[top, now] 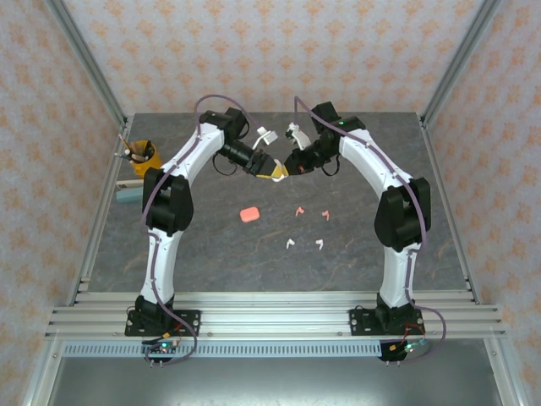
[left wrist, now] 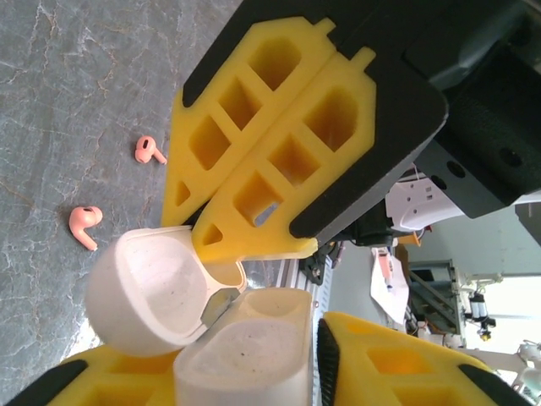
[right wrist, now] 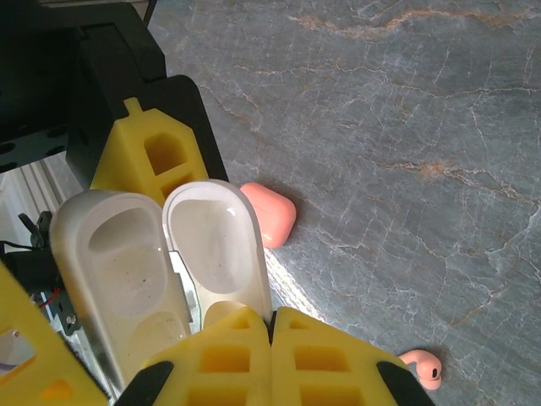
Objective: Insert the wireless bluetooth earbuds into the charging case
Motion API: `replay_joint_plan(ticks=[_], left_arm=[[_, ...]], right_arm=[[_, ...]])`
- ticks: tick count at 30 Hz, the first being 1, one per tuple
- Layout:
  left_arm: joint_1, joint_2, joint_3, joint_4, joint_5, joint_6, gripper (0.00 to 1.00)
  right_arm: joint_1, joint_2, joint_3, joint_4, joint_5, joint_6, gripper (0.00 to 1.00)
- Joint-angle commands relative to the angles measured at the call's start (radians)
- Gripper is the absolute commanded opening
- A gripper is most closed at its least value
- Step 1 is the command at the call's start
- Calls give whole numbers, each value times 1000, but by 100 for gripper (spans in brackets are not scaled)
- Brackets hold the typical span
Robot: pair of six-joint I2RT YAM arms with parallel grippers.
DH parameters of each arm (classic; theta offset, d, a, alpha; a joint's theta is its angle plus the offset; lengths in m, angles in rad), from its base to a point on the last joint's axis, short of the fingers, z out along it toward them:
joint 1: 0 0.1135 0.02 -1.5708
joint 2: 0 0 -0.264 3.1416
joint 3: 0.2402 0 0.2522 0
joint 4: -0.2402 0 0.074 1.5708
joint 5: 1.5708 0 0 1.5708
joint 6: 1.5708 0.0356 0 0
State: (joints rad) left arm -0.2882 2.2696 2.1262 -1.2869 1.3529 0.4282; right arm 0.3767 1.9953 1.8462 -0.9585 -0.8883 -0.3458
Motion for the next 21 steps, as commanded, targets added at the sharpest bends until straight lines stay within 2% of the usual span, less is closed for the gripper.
replay_joint_plan(ticks=[1,4,5,6,9,11,15,21], left_arm=[[-11,10,35,-39,18,21,29],[-11,8,35,-54,19,35,20],[-11,8,35,-62,18,41,16],[-11,7,34,-71,18,49,12],[-4,-8,8,-78,13,61,1],[5,-32,-27,-61,6,57,0],[24,-135,-168,94,-48,-51,0],[23,-353,-428,444,-320,-316,0]], right_arm=[[1,11,31,-8,-9,-14,0],[1,4,30,5,18,3,0],[1,-1,29,15,31,14,3],[0,-8,29,25,52,28,9],[-11,-37,38,44,90,78,36],[-33,-68,40,51,91,120,44],[-84,-181,-41,106,110,229,55],[-101,-374,-251,195,215,423,60]])
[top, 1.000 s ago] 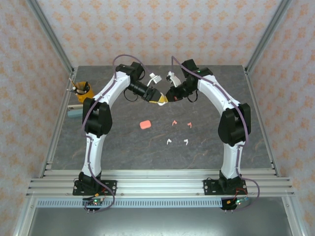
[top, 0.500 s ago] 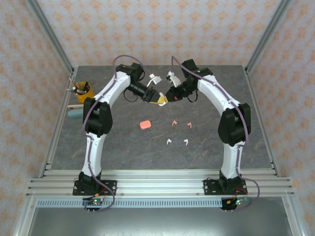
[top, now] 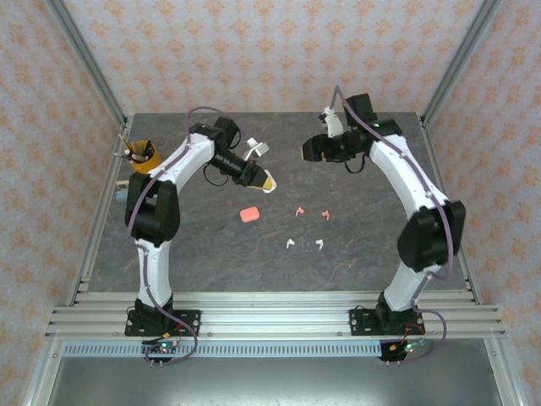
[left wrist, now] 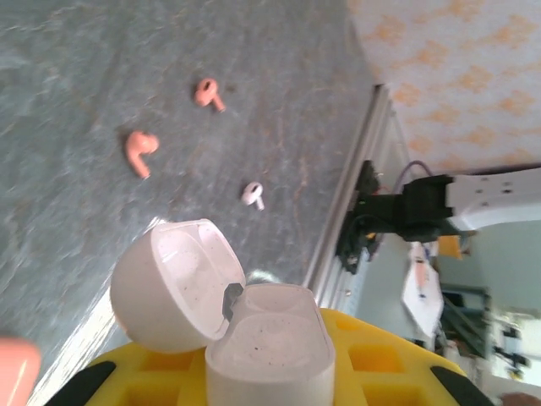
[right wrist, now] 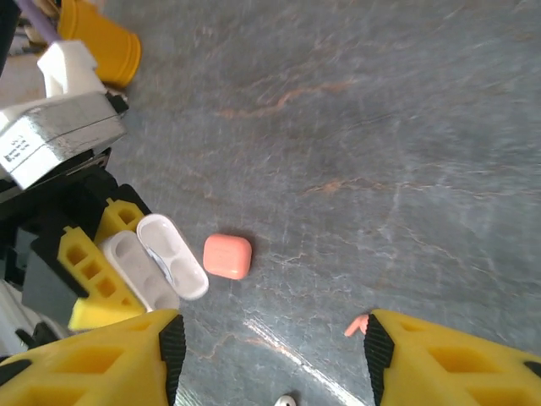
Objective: Insert the wireless bluetooth earbuds into the charging case
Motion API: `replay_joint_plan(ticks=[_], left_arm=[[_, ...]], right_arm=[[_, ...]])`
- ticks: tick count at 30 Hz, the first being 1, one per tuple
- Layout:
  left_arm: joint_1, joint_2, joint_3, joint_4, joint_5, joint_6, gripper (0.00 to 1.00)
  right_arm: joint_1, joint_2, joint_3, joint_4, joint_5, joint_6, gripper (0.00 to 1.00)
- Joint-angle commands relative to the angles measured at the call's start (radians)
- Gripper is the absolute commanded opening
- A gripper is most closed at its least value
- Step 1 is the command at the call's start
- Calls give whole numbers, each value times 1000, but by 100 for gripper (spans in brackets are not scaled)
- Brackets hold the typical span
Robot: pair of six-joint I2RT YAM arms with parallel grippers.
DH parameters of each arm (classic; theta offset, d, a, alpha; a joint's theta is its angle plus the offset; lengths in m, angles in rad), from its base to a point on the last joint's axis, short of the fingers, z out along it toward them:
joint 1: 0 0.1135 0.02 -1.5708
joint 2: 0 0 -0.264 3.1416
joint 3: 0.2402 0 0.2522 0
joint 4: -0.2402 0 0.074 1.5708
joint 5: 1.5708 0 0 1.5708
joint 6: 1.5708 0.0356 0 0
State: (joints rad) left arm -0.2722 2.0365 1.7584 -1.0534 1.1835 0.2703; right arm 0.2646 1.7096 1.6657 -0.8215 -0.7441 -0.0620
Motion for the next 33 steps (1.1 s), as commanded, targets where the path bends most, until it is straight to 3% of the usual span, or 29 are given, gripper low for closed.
replay_joint_plan(ticks=[1,9,12,15,20,23,27,33], left_arm=[[8,-173,-95,250,-182,-188,0],[-59,-407,-327,471,-523,-321,0],[-120,-483,-409,553,-684,-340,0],[-151,-530,-474,628,-768,-366,0],[-236,-658,-679,856,-1102,-368,0],[-249,-734,-797,967,-1237,-424,0],[-250,-811,-984,1244,-1245,-463,0],[-250,-828,-1258,1808,-1131,-368,0]], right_arm=[[11,-118,-114,83,90,186,60],[36,-313,-442,243,196,544,61],[97,-333,-491,204,296,614,61],[165,-336,-529,179,389,678,61],[265,-337,-604,167,519,803,62],[318,-328,-637,171,572,869,62],[413,-271,-631,160,632,926,63],[507,-141,-581,128,697,962,69]])
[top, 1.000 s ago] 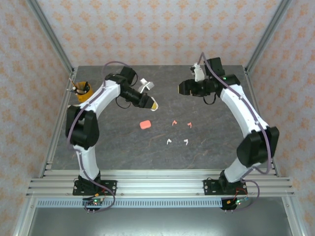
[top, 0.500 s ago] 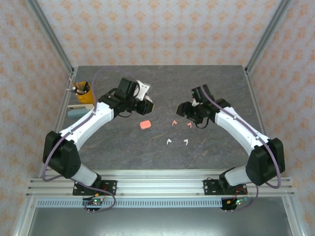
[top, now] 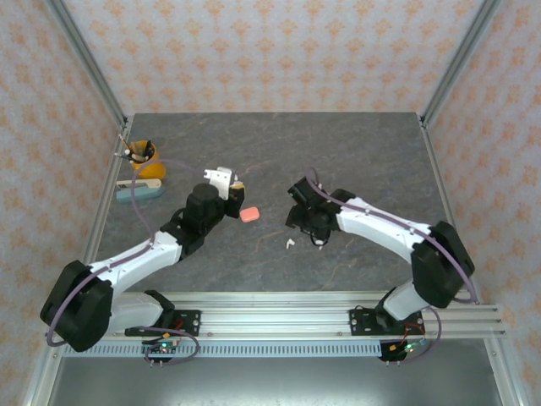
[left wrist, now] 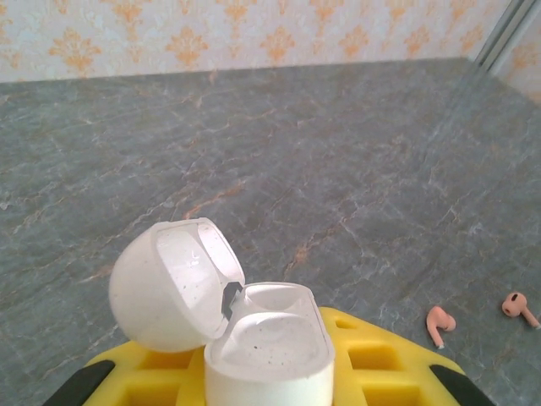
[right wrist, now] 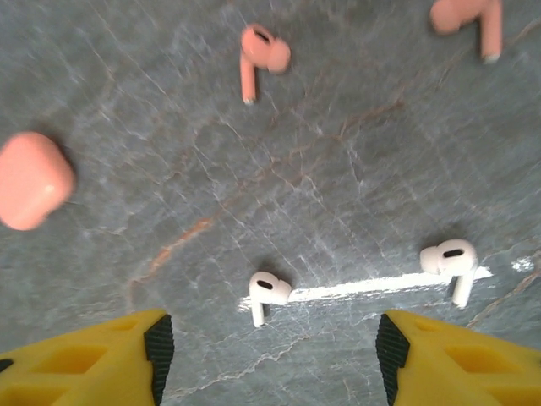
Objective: Insert the wireless bluetooth earbuds into the charging case
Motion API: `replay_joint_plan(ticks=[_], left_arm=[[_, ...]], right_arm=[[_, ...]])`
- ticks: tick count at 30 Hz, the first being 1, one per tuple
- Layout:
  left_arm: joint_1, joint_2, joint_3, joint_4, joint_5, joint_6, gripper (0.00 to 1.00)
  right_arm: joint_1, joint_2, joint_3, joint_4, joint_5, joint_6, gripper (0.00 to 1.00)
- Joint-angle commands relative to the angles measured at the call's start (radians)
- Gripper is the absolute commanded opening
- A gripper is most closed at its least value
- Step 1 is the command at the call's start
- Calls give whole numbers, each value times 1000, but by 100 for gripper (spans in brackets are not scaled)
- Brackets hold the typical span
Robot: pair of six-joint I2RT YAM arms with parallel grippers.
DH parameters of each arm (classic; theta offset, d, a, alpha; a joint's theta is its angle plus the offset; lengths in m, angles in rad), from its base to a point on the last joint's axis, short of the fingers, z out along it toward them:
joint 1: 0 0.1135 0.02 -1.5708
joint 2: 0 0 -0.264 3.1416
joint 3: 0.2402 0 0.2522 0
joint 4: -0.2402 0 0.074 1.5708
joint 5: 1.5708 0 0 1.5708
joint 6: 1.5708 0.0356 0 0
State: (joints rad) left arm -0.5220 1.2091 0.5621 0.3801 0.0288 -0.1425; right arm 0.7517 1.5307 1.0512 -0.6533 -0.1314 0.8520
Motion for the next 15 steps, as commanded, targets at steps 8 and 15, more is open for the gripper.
replay_joint_plan(ticks=[8,15], left_arm=[[0,-33,-162,578,257,142,0],[0,-134,-170,520,326,187,0]], right_arm=[[58,98,49,-31,99,81,72],[61,104,50,-18,83,121,72]])
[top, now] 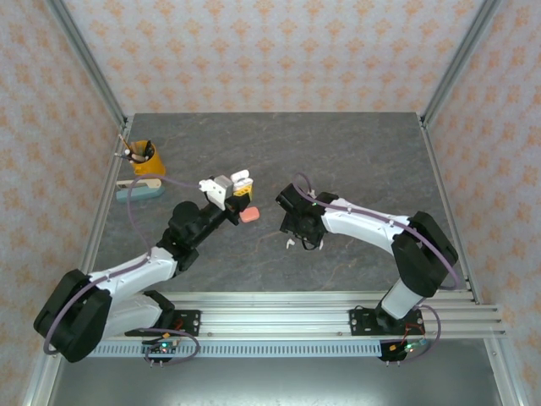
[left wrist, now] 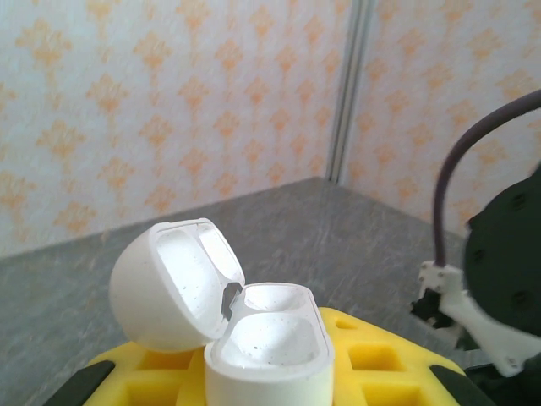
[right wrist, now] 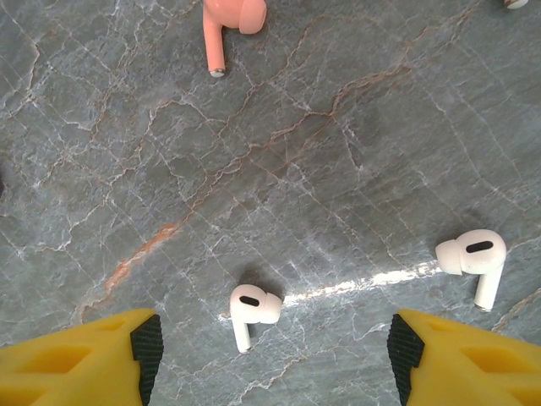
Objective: Insert the wireless bluetooth earbuds into the charging case
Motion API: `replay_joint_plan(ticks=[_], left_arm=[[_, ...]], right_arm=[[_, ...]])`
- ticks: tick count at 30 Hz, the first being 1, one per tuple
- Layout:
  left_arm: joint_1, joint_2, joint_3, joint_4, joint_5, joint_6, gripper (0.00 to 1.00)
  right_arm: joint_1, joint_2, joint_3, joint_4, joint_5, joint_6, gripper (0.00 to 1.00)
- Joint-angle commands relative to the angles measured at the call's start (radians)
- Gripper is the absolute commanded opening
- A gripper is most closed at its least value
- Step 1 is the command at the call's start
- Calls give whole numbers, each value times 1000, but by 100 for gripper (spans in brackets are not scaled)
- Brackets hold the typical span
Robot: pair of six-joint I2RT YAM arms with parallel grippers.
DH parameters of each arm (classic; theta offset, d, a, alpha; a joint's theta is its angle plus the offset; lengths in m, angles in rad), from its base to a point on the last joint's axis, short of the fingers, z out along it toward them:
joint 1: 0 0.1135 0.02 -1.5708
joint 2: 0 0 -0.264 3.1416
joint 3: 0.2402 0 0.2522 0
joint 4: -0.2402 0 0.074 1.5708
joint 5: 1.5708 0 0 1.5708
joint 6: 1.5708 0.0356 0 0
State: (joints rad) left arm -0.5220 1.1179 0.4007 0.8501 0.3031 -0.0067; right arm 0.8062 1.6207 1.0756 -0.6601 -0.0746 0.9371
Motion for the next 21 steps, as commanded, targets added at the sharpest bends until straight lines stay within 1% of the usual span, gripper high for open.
replay_joint_plan(ticks=[1,5,8,10,13,14,21], left_arm=[[0,-59,-7,38,54,63,0],[0,-98,1,9,65,92,0],[0,-95,-3,33,37,100,0],[0,-85,-9,61,-7,100,0],[0,-53,-20,154,-92,99,0],[0,-47,-14,157,-101,105,0],[0,-25,30,140,-108,125,0]], right_arm=[[7,16,30,-10,24,40,72],[7,38,51,-22,25,54,72],[7,57,61,-21,20,74,72],[8,69,66,-17,18,92,72],[12,86,73,-17,18,117,72],[14,91,76,-19,17,124,72],[25,119,85,-29,26,156,71]])
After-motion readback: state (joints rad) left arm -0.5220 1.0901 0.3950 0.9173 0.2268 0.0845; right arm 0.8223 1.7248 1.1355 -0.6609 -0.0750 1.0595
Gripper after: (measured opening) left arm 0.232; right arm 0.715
